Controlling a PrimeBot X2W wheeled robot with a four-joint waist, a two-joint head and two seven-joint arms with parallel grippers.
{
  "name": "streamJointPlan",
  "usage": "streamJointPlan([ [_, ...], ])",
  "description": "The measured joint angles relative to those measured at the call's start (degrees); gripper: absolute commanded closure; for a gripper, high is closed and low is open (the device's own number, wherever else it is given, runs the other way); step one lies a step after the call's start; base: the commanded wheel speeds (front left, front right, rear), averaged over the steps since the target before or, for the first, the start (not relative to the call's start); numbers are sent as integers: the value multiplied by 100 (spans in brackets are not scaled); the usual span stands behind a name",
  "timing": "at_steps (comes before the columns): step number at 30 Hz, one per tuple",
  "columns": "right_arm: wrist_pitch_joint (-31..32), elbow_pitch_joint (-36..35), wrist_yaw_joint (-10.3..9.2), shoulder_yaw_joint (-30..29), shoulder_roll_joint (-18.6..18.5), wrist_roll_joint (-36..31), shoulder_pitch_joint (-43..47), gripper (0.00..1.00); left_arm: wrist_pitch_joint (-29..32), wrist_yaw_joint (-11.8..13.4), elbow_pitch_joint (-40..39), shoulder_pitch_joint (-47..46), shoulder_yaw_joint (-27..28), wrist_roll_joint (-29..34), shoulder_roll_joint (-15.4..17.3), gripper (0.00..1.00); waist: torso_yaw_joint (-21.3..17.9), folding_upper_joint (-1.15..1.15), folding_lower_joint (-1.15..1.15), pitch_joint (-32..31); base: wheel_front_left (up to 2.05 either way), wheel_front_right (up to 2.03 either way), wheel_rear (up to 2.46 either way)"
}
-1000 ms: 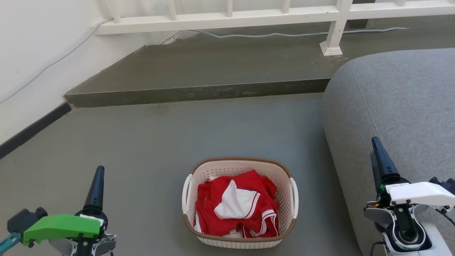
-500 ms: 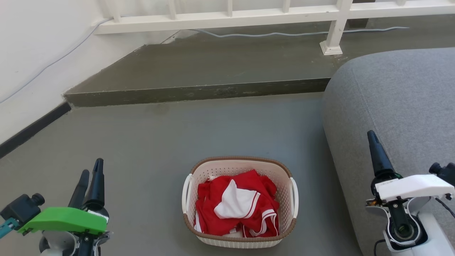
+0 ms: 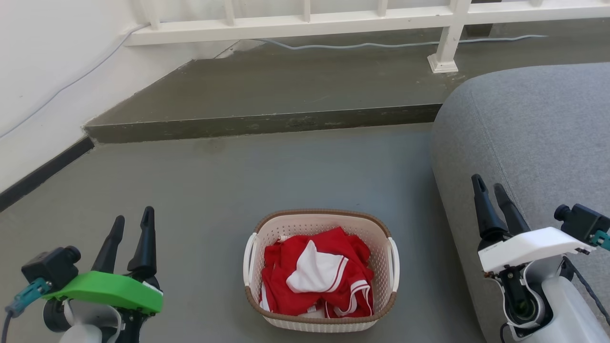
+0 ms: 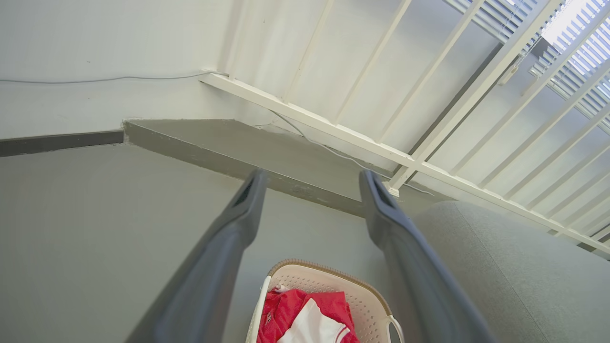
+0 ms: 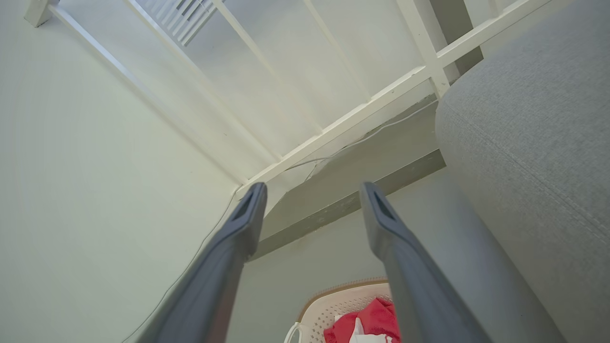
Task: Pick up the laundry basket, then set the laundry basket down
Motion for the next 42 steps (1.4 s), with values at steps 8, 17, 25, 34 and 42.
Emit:
streamJointPlan([
  [8, -136, -1, -171, 131, 5, -637, -43, 0, -146, 7, -93, -27, -86, 655, -12, 0, -2, 0, 0, 3, 0, 0, 0],
  [17, -321, 1, -301, 328, 20, -1411, -52, 0, -312, 5, -148, -27, -109, 1368, -68, 0, -10, 0, 0, 14, 0, 0, 0],
  [25, -458, 5, -399, 423, 22, -2056, -149, 0, -477, 5, -172, -29, -119, 1992, -145, 0, -14, 0, 0, 27, 0, 0, 0],
  [34, -662, -33, -509, 508, 51, -2799, -184, 0, -665, -5, -238, -51, -136, 2671, -192, 0, -18, 0, 0, 39, 0, 0, 0],
  [42, -667, -34, -508, 479, 88, -2816, -248, 0, -680, -29, -270, -58, -76, 2666, -259, 0, -22, 0, 0, 37, 0, 0, 0],
])
